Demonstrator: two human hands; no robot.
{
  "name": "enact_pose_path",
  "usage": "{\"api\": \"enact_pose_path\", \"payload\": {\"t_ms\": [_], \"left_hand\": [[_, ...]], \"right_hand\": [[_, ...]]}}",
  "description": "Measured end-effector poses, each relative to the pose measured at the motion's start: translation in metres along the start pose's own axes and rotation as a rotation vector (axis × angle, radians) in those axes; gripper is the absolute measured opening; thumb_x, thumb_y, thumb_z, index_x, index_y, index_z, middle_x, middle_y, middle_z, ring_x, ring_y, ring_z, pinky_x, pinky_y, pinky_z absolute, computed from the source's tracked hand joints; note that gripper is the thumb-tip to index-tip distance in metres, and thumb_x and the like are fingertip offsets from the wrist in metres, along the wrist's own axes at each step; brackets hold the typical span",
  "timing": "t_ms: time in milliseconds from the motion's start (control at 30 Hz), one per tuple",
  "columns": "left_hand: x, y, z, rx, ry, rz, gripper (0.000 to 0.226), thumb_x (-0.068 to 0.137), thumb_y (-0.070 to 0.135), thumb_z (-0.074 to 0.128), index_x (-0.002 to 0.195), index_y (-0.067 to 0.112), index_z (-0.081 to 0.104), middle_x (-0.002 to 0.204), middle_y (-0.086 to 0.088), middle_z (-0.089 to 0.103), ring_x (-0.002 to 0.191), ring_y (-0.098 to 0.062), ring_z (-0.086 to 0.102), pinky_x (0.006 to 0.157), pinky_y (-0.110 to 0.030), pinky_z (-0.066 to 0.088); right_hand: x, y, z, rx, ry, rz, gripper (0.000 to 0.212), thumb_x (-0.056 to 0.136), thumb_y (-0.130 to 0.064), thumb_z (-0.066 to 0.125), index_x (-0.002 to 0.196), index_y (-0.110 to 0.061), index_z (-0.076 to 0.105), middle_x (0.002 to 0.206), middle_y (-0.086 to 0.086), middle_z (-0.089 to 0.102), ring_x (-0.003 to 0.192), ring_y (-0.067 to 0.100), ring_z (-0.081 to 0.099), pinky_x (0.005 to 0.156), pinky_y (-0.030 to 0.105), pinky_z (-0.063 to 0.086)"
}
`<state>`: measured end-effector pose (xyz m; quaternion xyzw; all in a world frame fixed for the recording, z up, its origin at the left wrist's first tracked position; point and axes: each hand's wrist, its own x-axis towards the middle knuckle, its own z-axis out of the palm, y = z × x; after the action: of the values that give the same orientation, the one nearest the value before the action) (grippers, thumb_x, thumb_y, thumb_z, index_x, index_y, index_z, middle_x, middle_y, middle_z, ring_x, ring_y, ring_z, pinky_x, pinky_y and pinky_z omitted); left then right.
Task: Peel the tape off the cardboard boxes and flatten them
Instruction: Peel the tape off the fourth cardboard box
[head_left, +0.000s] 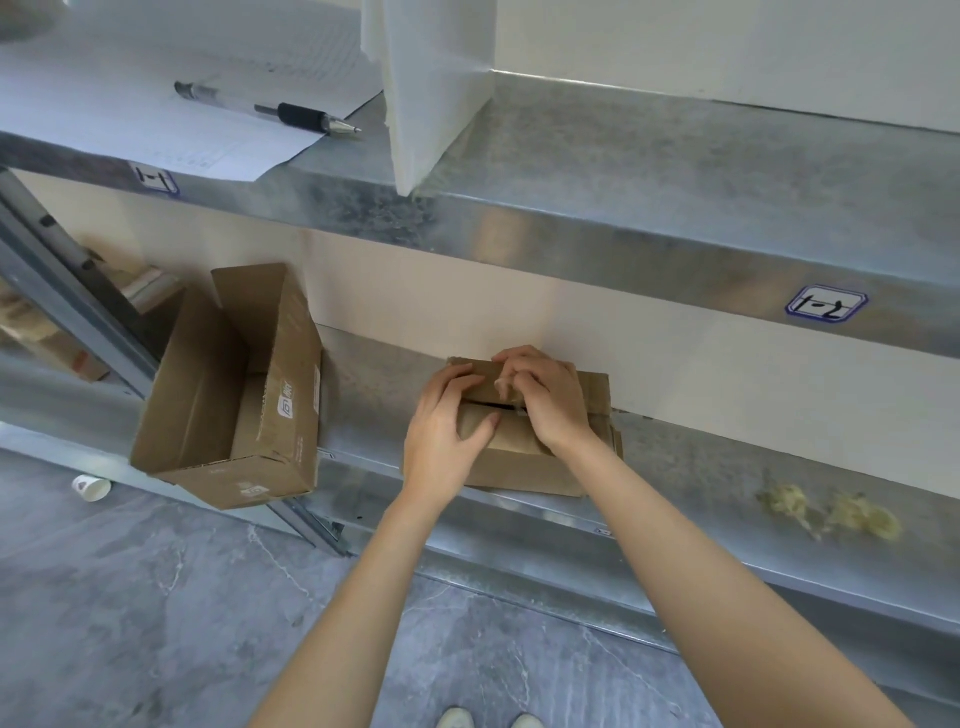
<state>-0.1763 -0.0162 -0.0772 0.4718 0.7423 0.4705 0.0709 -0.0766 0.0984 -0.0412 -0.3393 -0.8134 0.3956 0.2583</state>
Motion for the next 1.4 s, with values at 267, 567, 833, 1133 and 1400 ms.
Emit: {"api": "enact_pose_path", "payload": {"t_ms": [267, 567, 833, 1133, 1400], "left_hand": [[0.007, -0.004, 0.003, -0.021, -0.016, -0.046, 0.04, 0.081, 0.035, 0.065, 0.12, 0.025, 0.062, 0.136, 0.018, 0.05, 0.131, -0.003, 0.041, 0.084, -0.026, 0.046], [0.008, -0.007, 0.007, -0.043, 0.006, -0.037, 0.035, 0.084, 0.029, 0.069, 0.117, 0.022, 0.065, 0.134, 0.016, 0.053, 0.129, -0.003, 0.044, 0.081, -0.009, 0.037], [0.009, -0.009, 0.007, -0.032, -0.003, -0.027, 0.04, 0.08, 0.042, 0.059, 0.116, 0.025, 0.064, 0.132, 0.018, 0.053, 0.128, -0.004, 0.047, 0.08, -0.019, 0.044], [0.007, -0.004, 0.005, -0.025, 0.001, -0.058, 0.035, 0.085, 0.027, 0.071, 0.119, 0.024, 0.063, 0.134, 0.017, 0.052, 0.127, -0.002, 0.045, 0.076, -0.012, 0.038], [0.007, -0.007, 0.006, -0.034, 0.004, -0.066, 0.036, 0.084, 0.027, 0.071, 0.119, 0.024, 0.063, 0.136, 0.016, 0.051, 0.129, -0.004, 0.045, 0.085, -0.026, 0.046]], "right_hand": [[0.009, 0.002, 0.0, -0.27, -0.132, 0.021, 0.027, 0.089, -0.044, 0.044, 0.078, -0.023, 0.058, 0.104, -0.012, 0.06, 0.094, 0.011, 0.054, 0.091, 0.034, 0.031], [0.01, -0.001, -0.009, -0.132, -0.143, 0.017, 0.012, 0.086, -0.027, 0.065, 0.084, -0.03, 0.054, 0.122, -0.019, 0.062, 0.11, 0.005, 0.058, 0.109, 0.041, 0.031], [-0.005, 0.0, -0.005, -0.223, -0.286, -0.033, 0.044, 0.093, -0.001, 0.042, 0.126, -0.029, 0.046, 0.152, -0.014, 0.038, 0.147, 0.008, 0.018, 0.121, 0.037, -0.008], [-0.016, 0.007, -0.025, -0.289, -0.344, -0.076, 0.036, 0.091, -0.019, 0.051, 0.123, -0.035, 0.052, 0.156, -0.017, 0.03, 0.147, 0.003, 0.014, 0.122, 0.034, 0.005], [-0.027, 0.008, -0.041, -0.201, -0.305, -0.019, 0.056, 0.071, -0.041, 0.042, 0.124, -0.038, 0.06, 0.151, -0.015, 0.04, 0.143, 0.007, 0.024, 0.119, 0.035, 0.013]]}}
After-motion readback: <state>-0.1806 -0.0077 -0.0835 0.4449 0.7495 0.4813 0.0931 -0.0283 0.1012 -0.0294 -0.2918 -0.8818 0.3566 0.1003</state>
